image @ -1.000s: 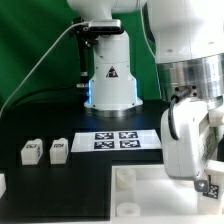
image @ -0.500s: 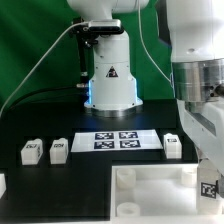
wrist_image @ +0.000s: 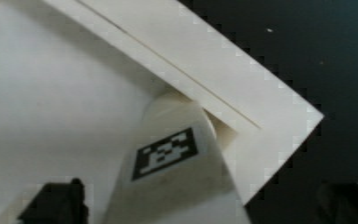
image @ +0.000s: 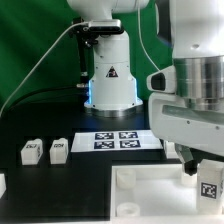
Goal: Assemble one leg
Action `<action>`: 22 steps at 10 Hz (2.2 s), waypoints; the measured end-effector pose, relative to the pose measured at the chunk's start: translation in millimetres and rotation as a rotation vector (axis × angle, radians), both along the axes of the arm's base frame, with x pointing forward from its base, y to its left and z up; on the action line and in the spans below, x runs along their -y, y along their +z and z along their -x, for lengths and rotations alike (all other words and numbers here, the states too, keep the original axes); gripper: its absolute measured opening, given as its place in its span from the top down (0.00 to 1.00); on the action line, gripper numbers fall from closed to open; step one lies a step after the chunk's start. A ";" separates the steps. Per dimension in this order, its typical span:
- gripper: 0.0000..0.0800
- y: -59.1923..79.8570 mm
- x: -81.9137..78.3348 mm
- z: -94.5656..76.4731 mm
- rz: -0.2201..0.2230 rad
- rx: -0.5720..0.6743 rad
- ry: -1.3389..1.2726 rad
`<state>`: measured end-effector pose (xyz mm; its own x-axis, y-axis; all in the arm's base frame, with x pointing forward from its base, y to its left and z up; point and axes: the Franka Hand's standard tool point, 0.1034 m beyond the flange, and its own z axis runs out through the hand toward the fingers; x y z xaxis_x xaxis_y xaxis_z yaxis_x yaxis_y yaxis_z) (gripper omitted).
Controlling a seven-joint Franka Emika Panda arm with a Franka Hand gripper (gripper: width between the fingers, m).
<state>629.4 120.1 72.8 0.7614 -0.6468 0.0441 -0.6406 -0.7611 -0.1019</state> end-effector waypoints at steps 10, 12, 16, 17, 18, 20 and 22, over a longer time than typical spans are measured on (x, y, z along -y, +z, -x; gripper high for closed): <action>0.63 -2.7 9.9 4.1 -0.083 -0.069 -0.674; 0.63 -3.5 7.8 3.2 -0.175 -0.135 -1.070; 0.63 -1.8 9.6 3.3 -0.153 -0.150 -1.328; 0.63 -1.8 10.3 3.4 -0.152 -0.148 -1.325; 0.63 -2.6 10.1 4.2 -0.149 -0.148 -1.299; 0.26 -3.7 2.2 7.8 -0.143 -0.144 -1.280; 0.20 8.4 -12.3 15.6 -0.156 -0.147 -1.261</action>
Offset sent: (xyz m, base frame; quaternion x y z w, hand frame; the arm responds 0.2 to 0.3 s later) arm 0.0000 0.0000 0.0000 0.0000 0.0000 0.0000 1.0000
